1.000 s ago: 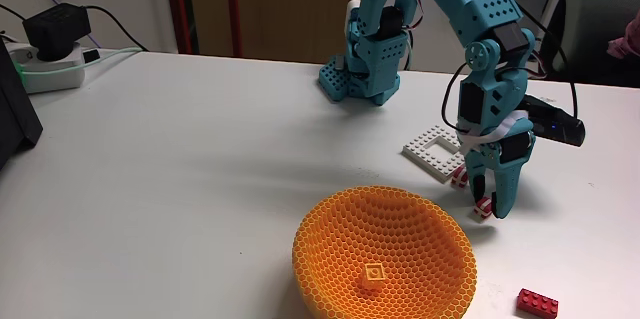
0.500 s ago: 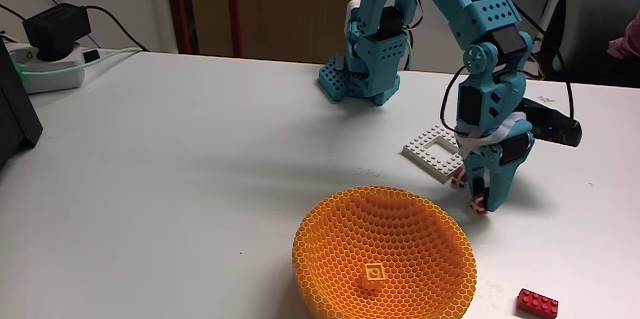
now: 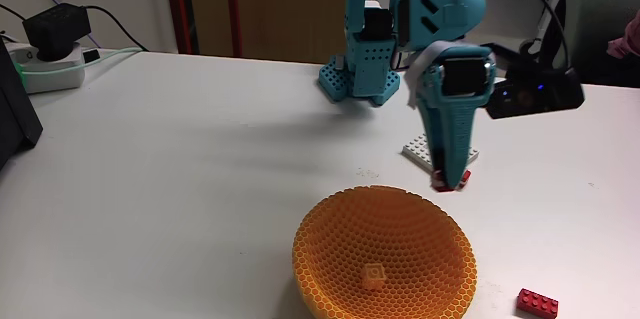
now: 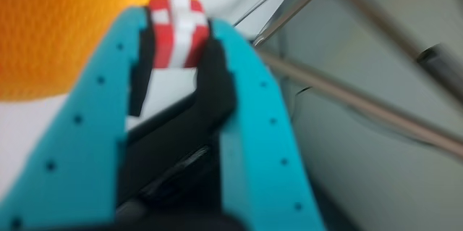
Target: Pick only small cubed objects and place them into the bowl
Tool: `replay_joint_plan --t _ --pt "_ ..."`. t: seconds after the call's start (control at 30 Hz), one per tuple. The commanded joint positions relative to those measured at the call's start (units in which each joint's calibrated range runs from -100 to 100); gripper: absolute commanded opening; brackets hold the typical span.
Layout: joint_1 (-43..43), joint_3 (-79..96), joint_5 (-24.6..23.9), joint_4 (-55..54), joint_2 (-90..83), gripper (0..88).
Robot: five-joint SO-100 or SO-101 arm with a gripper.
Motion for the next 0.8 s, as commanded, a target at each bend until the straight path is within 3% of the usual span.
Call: replay_joint_plan --t 0.0,0.23,0.5,0.77 --pt "4.5 -0.7 0.0 -2.1 4.6 15.4" --pt "3.3 -0.1 -0.9 1.3 3.2 27.6" --pt "-16.2 3.0 -3.1 16.1 -10.1 24.0" --pt "-26.1 18.1 0.7 12.2 -5.3 20.3"
